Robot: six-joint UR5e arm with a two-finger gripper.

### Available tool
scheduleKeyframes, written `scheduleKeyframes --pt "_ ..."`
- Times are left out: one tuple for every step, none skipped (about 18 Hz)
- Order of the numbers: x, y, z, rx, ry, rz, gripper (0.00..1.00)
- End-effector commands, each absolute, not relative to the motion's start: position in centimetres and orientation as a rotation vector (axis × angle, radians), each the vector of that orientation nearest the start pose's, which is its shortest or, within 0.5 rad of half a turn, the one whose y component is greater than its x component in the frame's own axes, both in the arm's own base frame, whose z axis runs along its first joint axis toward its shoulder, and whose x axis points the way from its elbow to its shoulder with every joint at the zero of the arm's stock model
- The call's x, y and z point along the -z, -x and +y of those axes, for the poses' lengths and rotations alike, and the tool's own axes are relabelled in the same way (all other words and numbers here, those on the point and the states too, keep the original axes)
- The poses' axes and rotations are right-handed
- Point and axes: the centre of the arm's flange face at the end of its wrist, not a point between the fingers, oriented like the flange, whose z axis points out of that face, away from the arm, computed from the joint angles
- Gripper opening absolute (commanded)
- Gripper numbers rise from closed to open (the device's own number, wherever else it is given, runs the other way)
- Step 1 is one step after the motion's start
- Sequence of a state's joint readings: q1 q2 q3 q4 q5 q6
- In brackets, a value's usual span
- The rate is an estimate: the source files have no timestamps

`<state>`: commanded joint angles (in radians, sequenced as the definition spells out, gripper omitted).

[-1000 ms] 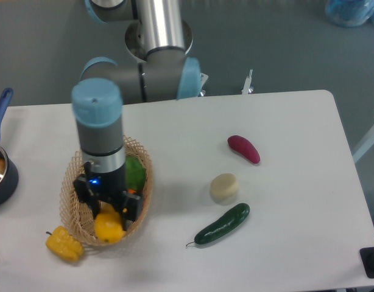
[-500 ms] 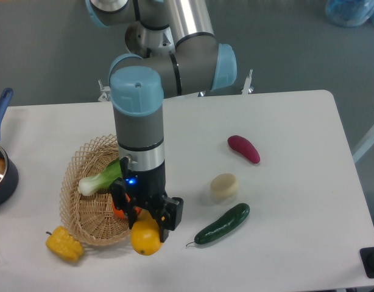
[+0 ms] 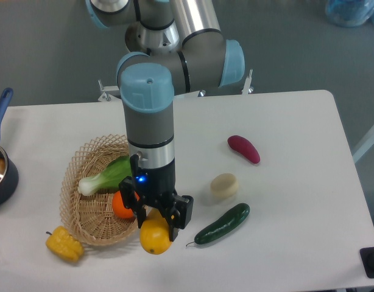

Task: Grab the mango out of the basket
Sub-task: 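Lift the held yellow mango up out of the basket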

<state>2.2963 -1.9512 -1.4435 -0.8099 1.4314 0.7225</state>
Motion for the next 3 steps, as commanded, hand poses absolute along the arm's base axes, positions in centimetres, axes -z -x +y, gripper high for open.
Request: scheduleKeyframes --pt "-42.17 34.05 59.81 -0.299 2.643 0.039 0.42" --pt "-42.02 34.53 59.50 -0.293 2.643 0.029 0.42" --pt "-42.00 34.74 59.14 -0.291 2.645 0.023 0.42"
